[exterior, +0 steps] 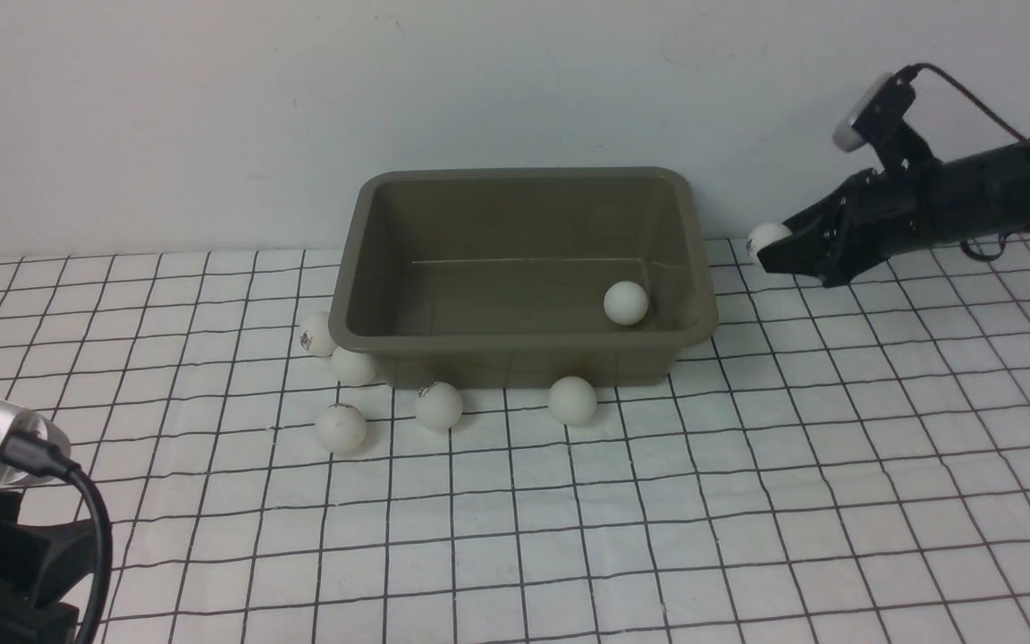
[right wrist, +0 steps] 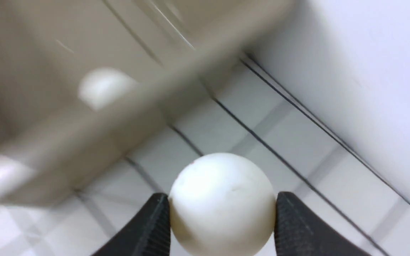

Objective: Put the table tennis balls into the box on the white checkered tablecloth.
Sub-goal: 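Reach for and grasp a ping pong ball on the table, then release the ping pong ball into the bin and lift the gripper away, then reach for and grasp a ping pong ball on the table, then release the ping pong ball into the bin and lift the gripper away, then reach for and grasp a ping pong ball on the table beside the basket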

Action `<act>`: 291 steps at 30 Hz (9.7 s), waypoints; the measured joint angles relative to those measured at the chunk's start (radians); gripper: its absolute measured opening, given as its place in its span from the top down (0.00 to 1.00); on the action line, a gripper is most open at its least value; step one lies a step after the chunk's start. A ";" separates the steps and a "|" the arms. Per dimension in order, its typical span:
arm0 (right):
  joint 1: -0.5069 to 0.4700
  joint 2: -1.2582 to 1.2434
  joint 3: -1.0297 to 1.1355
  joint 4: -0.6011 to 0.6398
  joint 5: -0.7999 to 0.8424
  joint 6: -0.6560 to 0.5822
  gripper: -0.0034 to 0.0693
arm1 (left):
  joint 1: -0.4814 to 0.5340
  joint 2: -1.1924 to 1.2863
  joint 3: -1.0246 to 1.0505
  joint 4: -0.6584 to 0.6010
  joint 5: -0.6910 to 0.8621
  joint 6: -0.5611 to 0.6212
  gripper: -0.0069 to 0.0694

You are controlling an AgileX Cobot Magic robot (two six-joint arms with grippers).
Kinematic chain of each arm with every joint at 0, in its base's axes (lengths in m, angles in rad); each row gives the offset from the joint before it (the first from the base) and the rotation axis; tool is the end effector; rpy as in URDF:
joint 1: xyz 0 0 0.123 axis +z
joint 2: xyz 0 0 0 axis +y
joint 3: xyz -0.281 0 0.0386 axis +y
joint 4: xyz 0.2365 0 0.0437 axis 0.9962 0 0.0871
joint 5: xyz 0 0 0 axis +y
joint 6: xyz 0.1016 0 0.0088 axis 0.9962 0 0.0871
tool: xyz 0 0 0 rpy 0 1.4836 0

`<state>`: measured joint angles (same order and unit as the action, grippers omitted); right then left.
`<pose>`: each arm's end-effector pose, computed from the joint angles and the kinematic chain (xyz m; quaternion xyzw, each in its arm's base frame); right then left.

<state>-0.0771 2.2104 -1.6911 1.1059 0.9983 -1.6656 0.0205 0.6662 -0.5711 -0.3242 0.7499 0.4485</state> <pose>0.4642 0.0410 0.1880 -0.4283 0.7753 0.2507 0.3907 0.1170 -0.0198 0.2815 0.1290 0.8996 -0.0530 0.4139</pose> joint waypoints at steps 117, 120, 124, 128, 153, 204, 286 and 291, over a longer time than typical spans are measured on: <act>0.758 -0.363 0.687 -0.896 -0.870 1.487 0.21 | 0.000 0.000 0.000 -0.092 0.010 0.045 0.39; 0.758 -0.349 0.680 -0.893 -0.927 1.496 0.21 | 0.000 0.000 0.000 -0.092 0.012 0.046 0.39; 0.758 -0.349 0.680 -0.876 -0.977 1.517 0.21 | 0.000 0.000 0.000 -0.092 0.013 0.046 0.39; 0.750 -0.343 0.680 -0.839 -1.012 1.525 0.21 | 0.000 0.000 0.000 -0.092 0.013 0.046 0.39; 0.708 -0.239 0.673 -0.790 -1.149 1.559 0.21 | 0.000 0.000 0.000 -0.092 0.031 0.046 0.39; 0.667 -0.565 0.592 -1.093 -0.668 1.489 0.50 | 0.000 0.000 0.000 -0.092 0.032 0.046 0.39; 0.533 -1.054 0.060 -1.249 0.177 1.463 0.25 | -0.023 1.144 -0.410 -0.719 -0.196 0.772 0.26; 0.533 -1.054 0.060 -1.249 0.177 1.463 0.25 | -0.046 1.182 -0.426 -0.772 -0.229 0.833 0.26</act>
<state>0.4564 1.1560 -1.6312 -0.1428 1.1751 -0.2025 -0.0258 1.8478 -0.9970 -1.0966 0.5208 1.2811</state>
